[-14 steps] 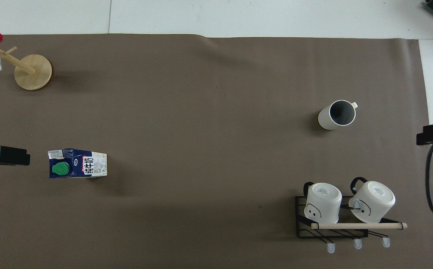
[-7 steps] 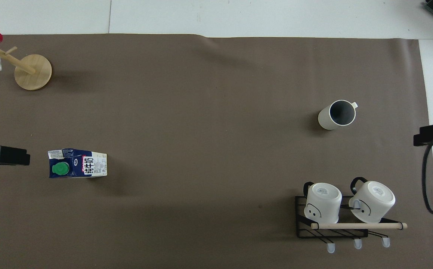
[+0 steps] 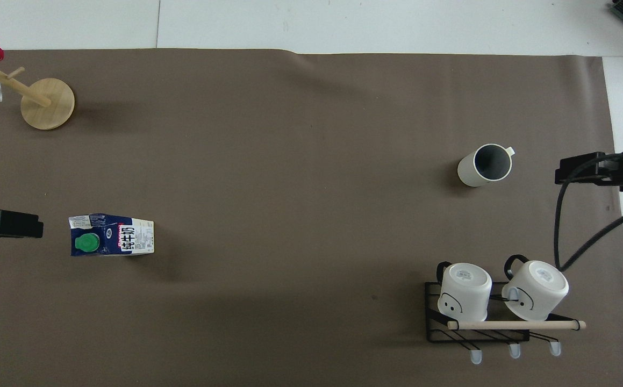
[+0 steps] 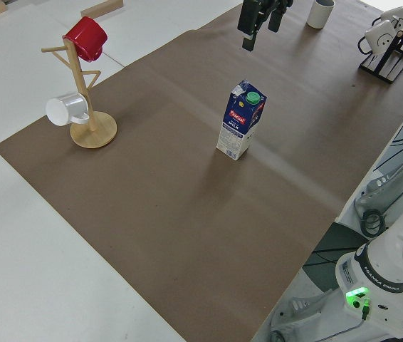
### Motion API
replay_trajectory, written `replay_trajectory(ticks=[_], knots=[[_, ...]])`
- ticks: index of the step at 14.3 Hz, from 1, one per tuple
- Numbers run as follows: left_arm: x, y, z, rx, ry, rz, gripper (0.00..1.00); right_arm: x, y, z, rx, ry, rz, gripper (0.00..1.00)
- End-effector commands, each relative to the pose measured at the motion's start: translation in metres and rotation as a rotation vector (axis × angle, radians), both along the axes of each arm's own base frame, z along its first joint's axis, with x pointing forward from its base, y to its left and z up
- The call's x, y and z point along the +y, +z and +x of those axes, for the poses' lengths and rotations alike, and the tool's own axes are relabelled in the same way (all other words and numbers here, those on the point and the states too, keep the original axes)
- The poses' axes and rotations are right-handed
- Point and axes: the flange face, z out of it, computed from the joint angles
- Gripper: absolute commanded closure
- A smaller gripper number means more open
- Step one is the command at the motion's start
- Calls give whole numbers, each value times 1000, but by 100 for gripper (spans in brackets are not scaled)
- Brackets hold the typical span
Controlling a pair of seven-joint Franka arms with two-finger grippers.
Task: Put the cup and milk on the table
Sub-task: 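Reach the left gripper to the milk carton while the right gripper reaches the mug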
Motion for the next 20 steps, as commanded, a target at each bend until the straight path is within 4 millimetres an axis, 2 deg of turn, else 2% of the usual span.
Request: replay_trajectory(ticks=[1,5,8,10,14,16,18,20], knots=[[3,1,-2,11,1,-10,0,10,-32,25,-3,72,0,0],[3,1,-2,10,-2,-9,0,27,-86,61,-6,182,-17,0],[3,1,-2,10,-3,-9,0,33,-126,79,3,252,-31,0],[3,-2,-3,17,-8,-8,0,40,-152,82,-27,299,-45,0],[2,-19,-7,30,-9,-7,0,35,-203,84,-6,364,-73,0],[2,-36,-5,27,-8,-7,0,31,-221,82,0,366,-75,0],[0,-45,-2,22,-12,-7,0,36,-234,81,3,376,-75,0],[-4,-67,-2,18,-19,-9,0,30,-251,87,0,401,-80,0]])
